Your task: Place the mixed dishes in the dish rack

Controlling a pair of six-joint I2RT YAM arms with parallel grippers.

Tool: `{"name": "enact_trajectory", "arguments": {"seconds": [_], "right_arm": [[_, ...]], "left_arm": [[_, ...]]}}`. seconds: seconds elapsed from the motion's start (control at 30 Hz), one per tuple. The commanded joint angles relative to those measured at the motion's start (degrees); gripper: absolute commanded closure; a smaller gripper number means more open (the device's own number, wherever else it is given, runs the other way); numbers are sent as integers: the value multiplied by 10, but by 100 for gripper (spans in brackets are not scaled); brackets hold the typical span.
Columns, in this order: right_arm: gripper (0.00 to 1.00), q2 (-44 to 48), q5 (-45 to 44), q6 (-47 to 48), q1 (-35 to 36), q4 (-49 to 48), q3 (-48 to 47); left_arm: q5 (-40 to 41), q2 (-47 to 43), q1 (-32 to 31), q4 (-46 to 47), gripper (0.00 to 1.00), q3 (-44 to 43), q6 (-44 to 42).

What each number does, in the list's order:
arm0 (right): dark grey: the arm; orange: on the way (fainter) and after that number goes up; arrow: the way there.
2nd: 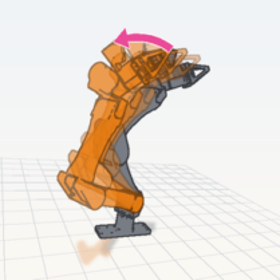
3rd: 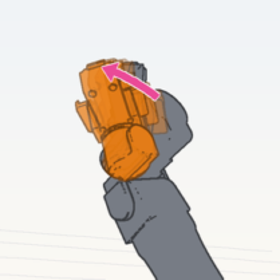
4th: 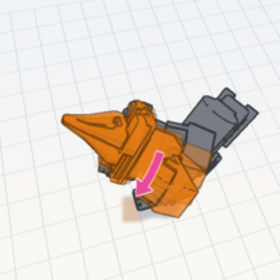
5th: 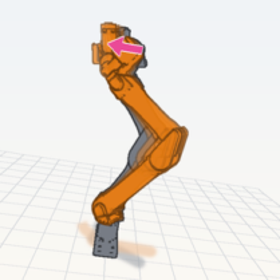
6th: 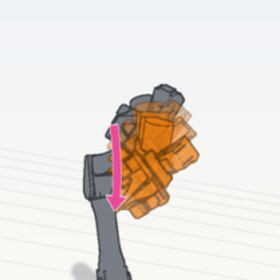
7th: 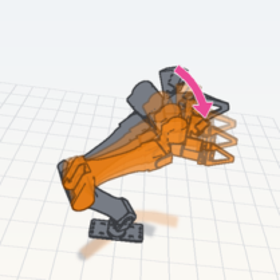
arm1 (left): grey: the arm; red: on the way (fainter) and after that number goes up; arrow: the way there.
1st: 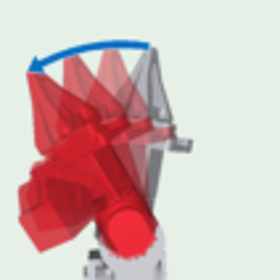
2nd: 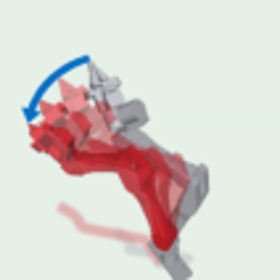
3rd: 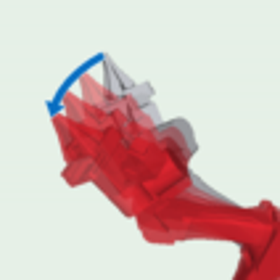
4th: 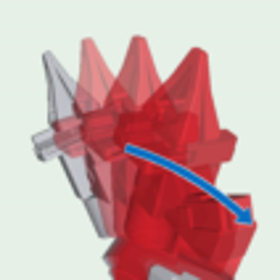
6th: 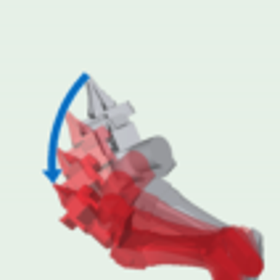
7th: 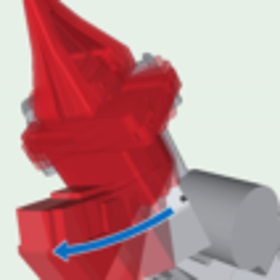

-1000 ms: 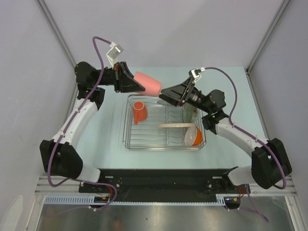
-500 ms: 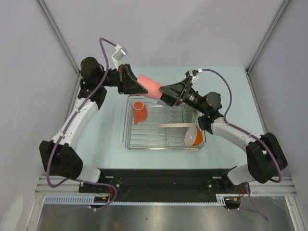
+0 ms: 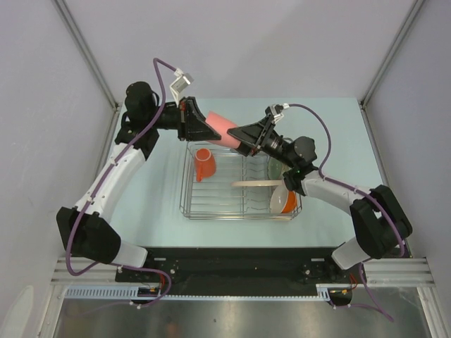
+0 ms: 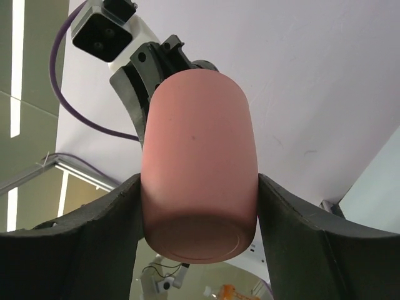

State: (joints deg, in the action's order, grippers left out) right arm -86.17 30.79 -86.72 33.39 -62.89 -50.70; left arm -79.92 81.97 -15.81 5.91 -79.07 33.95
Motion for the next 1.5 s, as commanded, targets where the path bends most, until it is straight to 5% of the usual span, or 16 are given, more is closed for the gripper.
{"name": "enact_trajectory", "arguments": {"seconds": [0.0, 0.13, 0.23, 0.3, 0.33, 0.4, 0.53, 0.63, 0.83, 0.93, 1.07, 1.23, 1.47], "right_arm": [[36, -13, -9, -17, 4, -64, -33], [50, -29, -6, -32, 5, -82, -37], [72, -25, 0, -21, 4, -81, -41], [93, -1, 10, 4, -5, -37, -43], [100, 12, 17, 46, -9, 34, -44], [100, 66, 17, 110, -21, 124, -48], [100, 147, -30, 285, -32, 351, -72], [100, 176, -54, 369, -39, 470, -92], [100, 165, -123, 484, 10, 644, -145], [100, 128, -202, 566, 69, 738, -211], [100, 61, -326, 655, 177, 857, -295], [100, -30, -446, 719, 240, 943, -388], [100, -151, -506, 751, 285, 1042, -498]], "left_arm": [[8, -15, -6, -53, 100, -10, -59], [13, -19, -6, -71, 100, -7, -74], [20, -17, -5, -120, 96, -9, -113], [39, -13, -3, -230, 64, -32, -193], [50, -9, 5, -266, 38, -52, -221], [65, -9, 18, -346, 28, -68, -280], [73, -35, 95, -349, 3, -75, -277], [65, -61, 133, -302, 0, -52, -240], [182, -60, 155, -412, 0, -39, -335], [261, -46, 156, -462, 0, -35, -363], [262, -49, 179, -460, 0, -7, -357], [286, -59, 186, -448, 0, 12, -354], [289, -52, 193, -431, 1, 35, -351]]}}
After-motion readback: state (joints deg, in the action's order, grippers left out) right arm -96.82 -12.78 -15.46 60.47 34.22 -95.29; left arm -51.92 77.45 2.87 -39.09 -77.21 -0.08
